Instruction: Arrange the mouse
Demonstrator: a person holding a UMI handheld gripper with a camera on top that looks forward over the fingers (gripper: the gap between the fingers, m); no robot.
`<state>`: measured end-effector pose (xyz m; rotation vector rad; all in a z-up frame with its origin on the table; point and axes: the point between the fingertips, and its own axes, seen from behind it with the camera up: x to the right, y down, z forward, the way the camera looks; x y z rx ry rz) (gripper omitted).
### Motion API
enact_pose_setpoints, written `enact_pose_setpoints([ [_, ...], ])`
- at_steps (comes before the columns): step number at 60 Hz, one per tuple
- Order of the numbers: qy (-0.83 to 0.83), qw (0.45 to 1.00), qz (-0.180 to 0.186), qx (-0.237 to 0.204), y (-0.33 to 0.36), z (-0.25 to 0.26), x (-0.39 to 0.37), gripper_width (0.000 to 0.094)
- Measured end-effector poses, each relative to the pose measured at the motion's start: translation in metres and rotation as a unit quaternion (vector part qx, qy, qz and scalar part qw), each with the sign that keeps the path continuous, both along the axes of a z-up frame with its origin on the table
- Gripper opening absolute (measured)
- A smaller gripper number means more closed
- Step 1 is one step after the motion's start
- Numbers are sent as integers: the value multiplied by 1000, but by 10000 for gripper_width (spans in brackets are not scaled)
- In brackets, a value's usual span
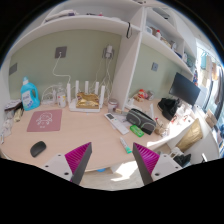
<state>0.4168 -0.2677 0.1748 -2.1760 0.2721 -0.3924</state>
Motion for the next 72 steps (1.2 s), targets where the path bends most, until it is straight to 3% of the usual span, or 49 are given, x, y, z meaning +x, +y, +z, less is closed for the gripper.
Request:
enact_pose_setpoints([
  [11, 5, 1000, 4, -16, -27, -27, -11, 846],
  [20, 31, 999, 21, -36, -53, -67, -63, 843],
  [37, 96, 986, 129, -47, -21, -145, -247, 846],
  [46, 111, 981, 154, -33, 28, -159, -309, 846],
  [72, 104, 985, 132, -41, 136, -191, -343, 821],
])
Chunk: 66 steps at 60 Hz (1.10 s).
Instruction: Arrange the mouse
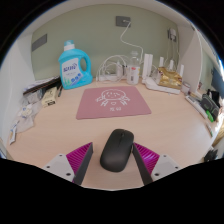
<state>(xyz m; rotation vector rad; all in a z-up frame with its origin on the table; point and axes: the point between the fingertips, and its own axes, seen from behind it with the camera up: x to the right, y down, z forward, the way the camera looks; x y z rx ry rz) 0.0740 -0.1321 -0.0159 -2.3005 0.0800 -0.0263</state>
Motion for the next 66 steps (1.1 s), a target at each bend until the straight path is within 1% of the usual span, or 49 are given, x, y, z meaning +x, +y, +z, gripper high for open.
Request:
enact_pose_setpoints([
  [2, -3, 1000, 2, 0, 6, 0, -2, 788],
  [6, -14, 1000, 3, 1, 17, -1, -2, 673],
  [9, -11, 1000, 4, 1, 22, -2, -5, 573],
  [11, -13, 1000, 6, 1, 25, -2, -6, 487],
  [15, -20, 1000, 17, 1, 26, -2, -8, 464],
  [22, -31, 999, 42, -2, 28, -1, -10, 384],
  [27, -37, 998, 56, -8, 27, 1, -8, 348],
  [29, -39, 997, 63, -4, 29, 9, -8, 345],
  [33, -31, 996, 80, 14, 37, 37, -14, 344],
  [37, -14, 995, 90, 43, 53, 81, -17, 344],
  [44, 0, 989, 93, 113, 106, 166, -9, 343],
  [46, 0, 988, 92, 128, 123, 183, -6, 344],
  [49, 3, 986, 90, 143, 154, 192, 0, 342],
  [53, 2, 986, 90, 142, 191, 181, 6, 341],
  [56, -3, 988, 90, 129, 213, 158, 9, 343],
  [60, 1, 992, 87, 92, 232, 116, 9, 341],
  [66, 7, 997, 73, 30, 238, 49, 13, 344],
])
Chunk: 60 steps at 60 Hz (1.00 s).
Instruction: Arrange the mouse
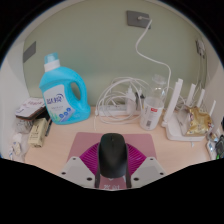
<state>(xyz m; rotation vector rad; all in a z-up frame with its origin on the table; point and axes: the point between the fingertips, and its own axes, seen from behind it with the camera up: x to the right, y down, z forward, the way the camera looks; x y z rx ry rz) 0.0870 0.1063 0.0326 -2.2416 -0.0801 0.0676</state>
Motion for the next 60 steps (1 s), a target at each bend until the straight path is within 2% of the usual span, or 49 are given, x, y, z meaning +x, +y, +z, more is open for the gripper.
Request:
enact_pose_setpoints([
  [3, -3, 1000, -5, -15, -1, -21, 2, 352],
  [14, -11, 999, -2, -40, -12, -44, -2, 517],
  [16, -20, 999, -6, -35, -14, -38, 1, 630],
  [18, -30, 999, -10, -28, -17, -31, 4, 806],
  [20, -36, 999, -11, -19, -20, -22, 4, 862],
  [23, -38, 999, -13, -11, -28, -8, 3, 822],
  [28, -35, 999, -23, -2, -49, 21, 1, 850],
  [43, -46, 997, -46, 30, -159, 104, -8, 850],
  [60, -57, 996, -54, 46, -260, 141, -23, 851],
])
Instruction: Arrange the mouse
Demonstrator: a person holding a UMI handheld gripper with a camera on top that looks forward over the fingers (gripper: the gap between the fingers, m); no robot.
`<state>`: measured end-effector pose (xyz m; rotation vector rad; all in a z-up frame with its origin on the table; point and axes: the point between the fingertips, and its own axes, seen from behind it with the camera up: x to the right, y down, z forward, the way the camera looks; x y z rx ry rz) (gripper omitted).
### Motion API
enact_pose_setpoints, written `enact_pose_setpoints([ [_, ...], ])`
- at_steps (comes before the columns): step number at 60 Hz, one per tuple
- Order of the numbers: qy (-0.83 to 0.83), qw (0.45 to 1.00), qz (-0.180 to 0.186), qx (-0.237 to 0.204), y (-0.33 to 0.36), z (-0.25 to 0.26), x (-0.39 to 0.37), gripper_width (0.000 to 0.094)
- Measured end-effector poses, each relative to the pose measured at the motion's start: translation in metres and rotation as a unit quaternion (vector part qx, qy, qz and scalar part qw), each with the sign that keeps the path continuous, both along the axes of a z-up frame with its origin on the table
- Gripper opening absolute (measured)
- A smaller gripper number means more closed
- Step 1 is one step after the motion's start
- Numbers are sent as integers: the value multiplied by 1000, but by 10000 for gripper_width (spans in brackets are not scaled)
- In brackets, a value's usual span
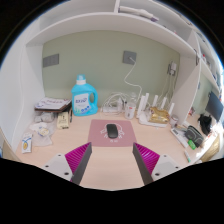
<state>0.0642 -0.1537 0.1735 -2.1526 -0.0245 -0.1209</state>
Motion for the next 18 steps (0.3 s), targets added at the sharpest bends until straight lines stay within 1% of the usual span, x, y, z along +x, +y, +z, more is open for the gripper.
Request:
enact_pose_setpoints([
  [9, -6, 1000, 1, 4, -20, 2, -3, 850],
  [18, -13, 1000, 4, 8, -22, 8, -5, 850],
])
